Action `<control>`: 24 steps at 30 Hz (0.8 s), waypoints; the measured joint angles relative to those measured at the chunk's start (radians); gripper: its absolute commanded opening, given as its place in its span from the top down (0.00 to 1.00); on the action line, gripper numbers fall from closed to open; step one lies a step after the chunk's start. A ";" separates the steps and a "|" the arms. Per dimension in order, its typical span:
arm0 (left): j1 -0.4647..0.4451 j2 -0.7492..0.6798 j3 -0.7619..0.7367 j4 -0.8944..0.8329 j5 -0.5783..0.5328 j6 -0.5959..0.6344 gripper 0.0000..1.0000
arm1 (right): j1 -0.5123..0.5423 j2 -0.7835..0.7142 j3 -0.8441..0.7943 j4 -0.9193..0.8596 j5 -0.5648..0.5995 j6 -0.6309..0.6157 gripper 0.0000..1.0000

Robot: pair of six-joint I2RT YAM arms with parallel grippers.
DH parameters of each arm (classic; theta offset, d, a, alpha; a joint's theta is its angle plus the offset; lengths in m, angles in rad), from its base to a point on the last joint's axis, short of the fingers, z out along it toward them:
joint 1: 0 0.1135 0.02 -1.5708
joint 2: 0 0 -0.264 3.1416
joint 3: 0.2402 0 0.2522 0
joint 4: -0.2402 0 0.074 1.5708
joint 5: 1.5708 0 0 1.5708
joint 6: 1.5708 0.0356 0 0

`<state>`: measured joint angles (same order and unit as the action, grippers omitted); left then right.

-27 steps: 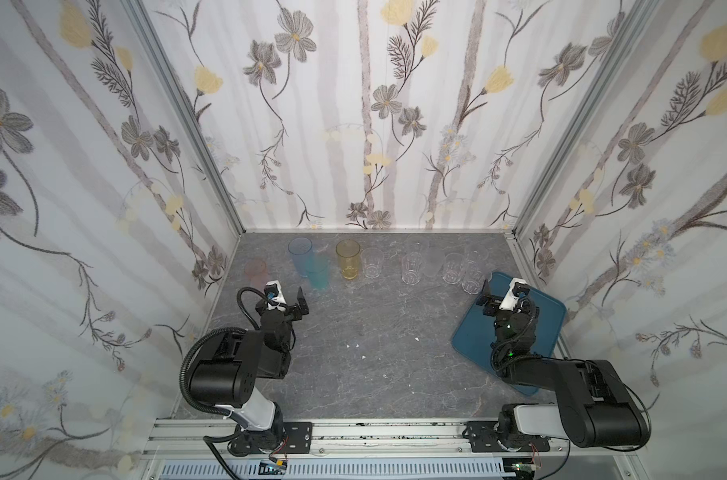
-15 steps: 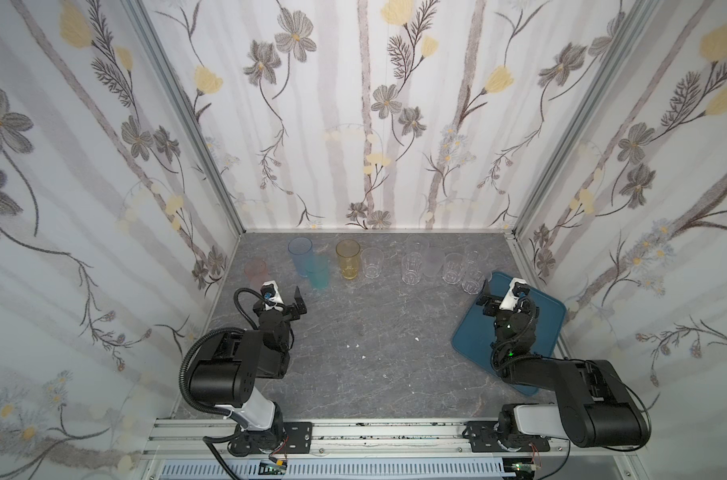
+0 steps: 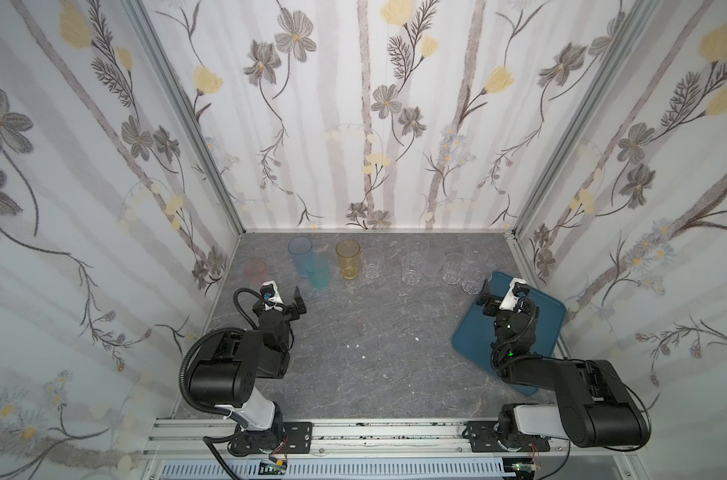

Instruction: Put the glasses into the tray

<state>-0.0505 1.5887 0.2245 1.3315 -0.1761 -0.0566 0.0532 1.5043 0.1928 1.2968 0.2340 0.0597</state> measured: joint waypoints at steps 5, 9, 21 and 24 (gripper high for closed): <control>-0.001 0.000 0.000 0.000 0.002 0.000 0.00 | 0.000 0.000 0.000 0.000 0.000 0.000 0.00; -0.001 0.000 0.000 0.000 0.006 0.001 0.00 | 0.000 0.000 0.000 0.000 0.000 0.000 0.00; -0.001 0.000 0.000 0.000 0.001 0.001 0.00 | 0.000 0.000 0.000 0.000 0.000 0.000 0.00; -0.001 0.000 0.000 0.000 -0.013 -0.003 0.00 | 0.000 0.000 0.000 0.000 0.000 0.000 0.00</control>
<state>-0.0513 1.5883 0.2245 1.3315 -0.1886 -0.0597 0.0528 1.5043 0.1928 1.2968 0.2340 0.0597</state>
